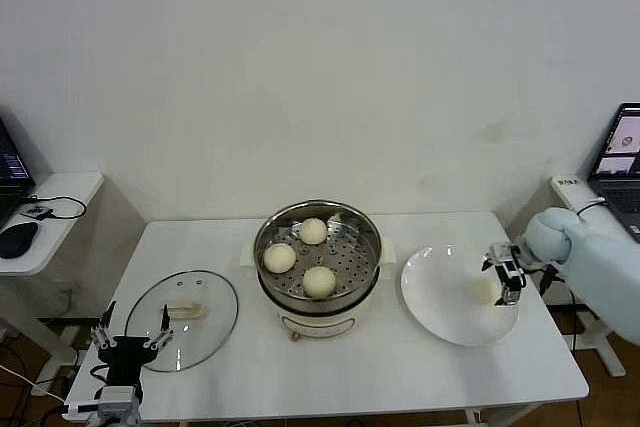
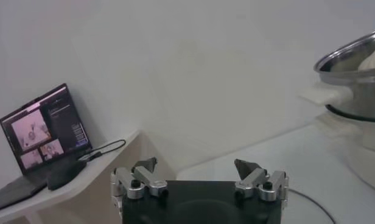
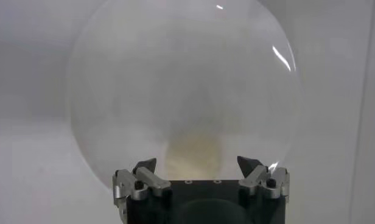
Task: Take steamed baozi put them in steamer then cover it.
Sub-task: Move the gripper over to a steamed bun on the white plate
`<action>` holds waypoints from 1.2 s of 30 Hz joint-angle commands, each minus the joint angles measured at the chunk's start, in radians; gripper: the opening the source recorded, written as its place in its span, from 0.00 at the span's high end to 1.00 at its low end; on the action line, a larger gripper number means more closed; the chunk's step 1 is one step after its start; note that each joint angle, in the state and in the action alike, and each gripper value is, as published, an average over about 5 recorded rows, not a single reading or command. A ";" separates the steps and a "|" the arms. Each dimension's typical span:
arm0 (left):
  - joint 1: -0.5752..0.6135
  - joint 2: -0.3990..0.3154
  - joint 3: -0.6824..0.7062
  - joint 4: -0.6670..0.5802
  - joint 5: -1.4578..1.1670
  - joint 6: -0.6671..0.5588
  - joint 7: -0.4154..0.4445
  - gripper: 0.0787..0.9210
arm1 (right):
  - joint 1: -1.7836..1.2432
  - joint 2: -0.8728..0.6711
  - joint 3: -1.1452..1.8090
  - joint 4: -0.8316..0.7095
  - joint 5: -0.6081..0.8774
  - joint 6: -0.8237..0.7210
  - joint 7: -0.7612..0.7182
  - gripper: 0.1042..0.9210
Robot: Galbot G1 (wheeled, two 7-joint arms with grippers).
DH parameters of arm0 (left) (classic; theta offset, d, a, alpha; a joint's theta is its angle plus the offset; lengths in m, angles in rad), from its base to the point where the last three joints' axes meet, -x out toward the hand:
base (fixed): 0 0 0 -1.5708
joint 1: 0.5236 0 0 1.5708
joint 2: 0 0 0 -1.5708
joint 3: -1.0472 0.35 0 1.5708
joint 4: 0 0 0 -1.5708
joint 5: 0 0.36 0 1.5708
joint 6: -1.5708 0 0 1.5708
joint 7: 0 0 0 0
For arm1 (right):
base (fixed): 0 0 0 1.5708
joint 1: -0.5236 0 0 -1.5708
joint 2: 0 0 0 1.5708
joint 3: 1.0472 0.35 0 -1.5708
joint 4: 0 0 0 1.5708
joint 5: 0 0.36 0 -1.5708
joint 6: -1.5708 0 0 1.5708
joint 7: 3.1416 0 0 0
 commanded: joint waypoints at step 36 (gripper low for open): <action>-0.002 0.002 0.001 -0.013 0.000 0.001 0.002 0.12 | 0.156 -0.049 -0.122 0.085 0.059 -0.094 -0.042 0.39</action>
